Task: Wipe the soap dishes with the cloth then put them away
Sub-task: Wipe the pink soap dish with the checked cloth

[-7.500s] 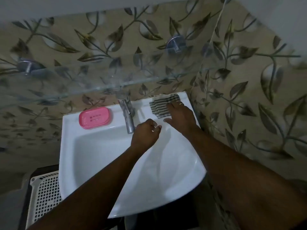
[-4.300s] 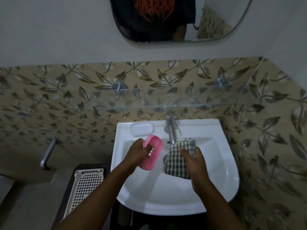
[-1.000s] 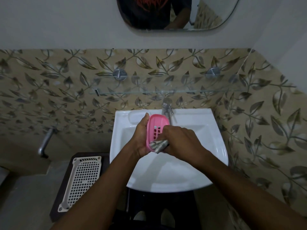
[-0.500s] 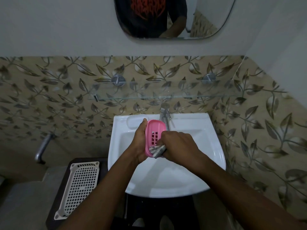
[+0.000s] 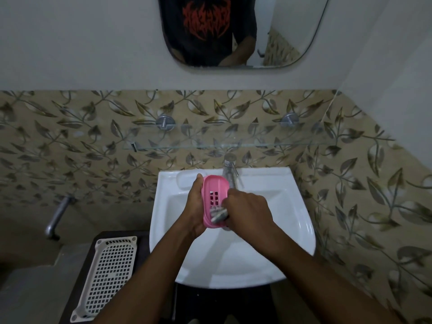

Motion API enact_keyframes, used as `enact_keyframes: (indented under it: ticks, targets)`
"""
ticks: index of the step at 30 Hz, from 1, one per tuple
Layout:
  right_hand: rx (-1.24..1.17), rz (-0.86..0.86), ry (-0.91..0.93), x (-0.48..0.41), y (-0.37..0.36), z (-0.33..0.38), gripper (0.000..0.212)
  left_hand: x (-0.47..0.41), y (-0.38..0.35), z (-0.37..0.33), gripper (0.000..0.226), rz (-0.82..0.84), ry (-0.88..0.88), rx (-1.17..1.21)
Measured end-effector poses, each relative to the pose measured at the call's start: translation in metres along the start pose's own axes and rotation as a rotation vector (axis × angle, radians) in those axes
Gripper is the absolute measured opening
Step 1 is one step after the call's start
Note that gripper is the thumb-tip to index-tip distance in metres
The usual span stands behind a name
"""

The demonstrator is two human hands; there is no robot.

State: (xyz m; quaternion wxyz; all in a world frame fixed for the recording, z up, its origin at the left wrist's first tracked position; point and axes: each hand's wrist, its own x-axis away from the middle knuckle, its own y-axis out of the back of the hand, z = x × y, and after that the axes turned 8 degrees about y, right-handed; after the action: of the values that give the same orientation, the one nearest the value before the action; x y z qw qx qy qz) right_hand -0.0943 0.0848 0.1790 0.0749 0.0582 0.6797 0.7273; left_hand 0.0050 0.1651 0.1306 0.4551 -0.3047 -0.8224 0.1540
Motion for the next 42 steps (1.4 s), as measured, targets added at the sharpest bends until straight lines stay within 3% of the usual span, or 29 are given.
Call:
enact_keyframes:
  ticks: [4,8,12,16,20,25,30,36,39,42]
  targets:
    - [0.014,-0.019,-0.051,-0.004,-0.003,-0.002,0.037,0.001,-0.001,0.001,0.067,0.001,0.003,-0.012]
    - [0.019,-0.195,-0.122,-0.024,0.01,-0.006,0.014,0.002,-0.008,0.003,0.066,0.043,0.005,0.011]
    - [-0.113,-0.278,-0.123,-0.029,0.007,-0.001,0.015,0.0,-0.008,0.004,0.063,0.062,0.001,0.045]
    - [-0.275,-0.164,-0.05,-0.02,0.007,0.004,0.027,-0.001,-0.003,-0.003,0.065,0.054,-0.022,0.04]
    - [-0.237,-0.031,-0.031,-0.012,0.011,-0.001,0.027,-0.003,0.004,-0.005,0.074,0.057,0.028,0.057]
    - [-0.237,-0.188,-0.22,-0.025,0.018,-0.013,0.02,-0.006,-0.002,-0.001,0.068,0.076,0.036,0.067]
    - [-0.293,-0.285,-0.207,-0.034,0.01,0.005,0.017,-0.008,-0.005,0.0,0.056,0.126,-0.015,0.066]
    - [-0.399,0.022,0.028,-0.025,0.011,0.004,0.016,-0.002,0.006,-0.017,0.072,0.072,0.06,0.105]
    - [-0.264,0.072,0.069,-0.016,0.012,0.005,0.042,-0.002,0.011,-0.019,0.069,-0.007,0.071,0.109]
    - [-0.095,0.08,0.04,-0.019,0.018,0.001,0.037,-0.004,0.013,-0.013,0.075,0.015,0.091,0.125]
